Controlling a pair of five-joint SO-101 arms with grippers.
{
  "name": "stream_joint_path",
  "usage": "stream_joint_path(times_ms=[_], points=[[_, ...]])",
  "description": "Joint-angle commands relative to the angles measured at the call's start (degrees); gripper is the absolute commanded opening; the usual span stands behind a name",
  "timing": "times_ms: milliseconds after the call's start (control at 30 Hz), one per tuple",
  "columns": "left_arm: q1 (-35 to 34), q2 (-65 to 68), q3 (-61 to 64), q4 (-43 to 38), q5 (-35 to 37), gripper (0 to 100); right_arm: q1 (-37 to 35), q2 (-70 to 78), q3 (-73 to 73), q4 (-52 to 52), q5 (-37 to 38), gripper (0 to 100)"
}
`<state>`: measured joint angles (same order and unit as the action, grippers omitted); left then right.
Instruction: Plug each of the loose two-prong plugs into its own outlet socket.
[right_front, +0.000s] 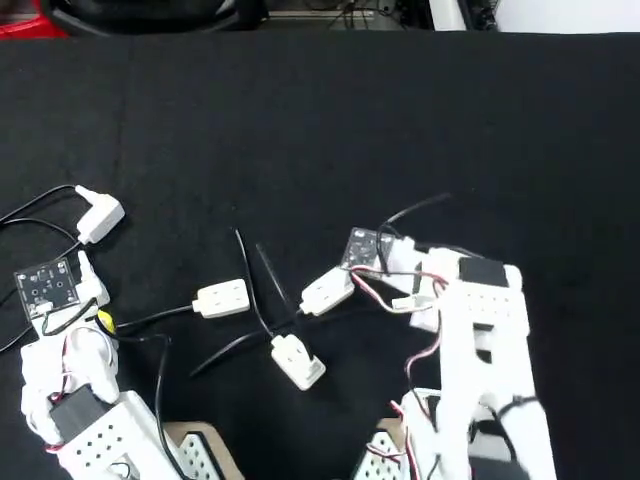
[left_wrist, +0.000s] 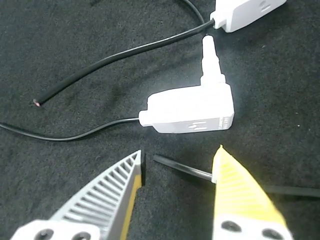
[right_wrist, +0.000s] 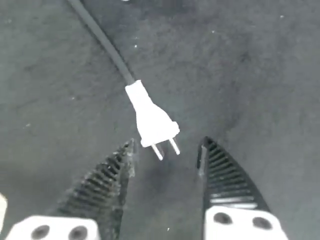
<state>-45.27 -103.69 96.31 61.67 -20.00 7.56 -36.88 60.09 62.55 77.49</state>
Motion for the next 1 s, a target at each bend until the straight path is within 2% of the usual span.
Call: stream_joint_path(times_ms=[0,200,433,567,767,867,967], points=[[0.5,0.0,1.1,0.8,-0.3,23,-0.6,-5.4,1.9,2.8,1.8,19.8],[0.5,0.0,1.1,0.8,-0.3,23,-2.4,-11.7,12.5,2.4,6.0,19.8],[0.5,0.0,1.1,0.9,-0.3,23,-3.0,-12.5,16.3,-6.6,6.0,19.7],[0.5,0.0,1.1,0.9,-0.3,23,-2.8,-8.9,15.9,-10.7,6.0,19.7],[0.5,0.0,1.1,0.9,-0.3,23,1.1,1.3,13.9,-19.2,6.2,19.6],[0.5,0.0,1.1,0.9,-0.3,23,1.3,9.3,10.9,-19.5,6.2,19.2],[0.5,0.0,1.1,0.9,-0.3,23,1.1,14.4,7.3,-19.0,6.2,14.3]])
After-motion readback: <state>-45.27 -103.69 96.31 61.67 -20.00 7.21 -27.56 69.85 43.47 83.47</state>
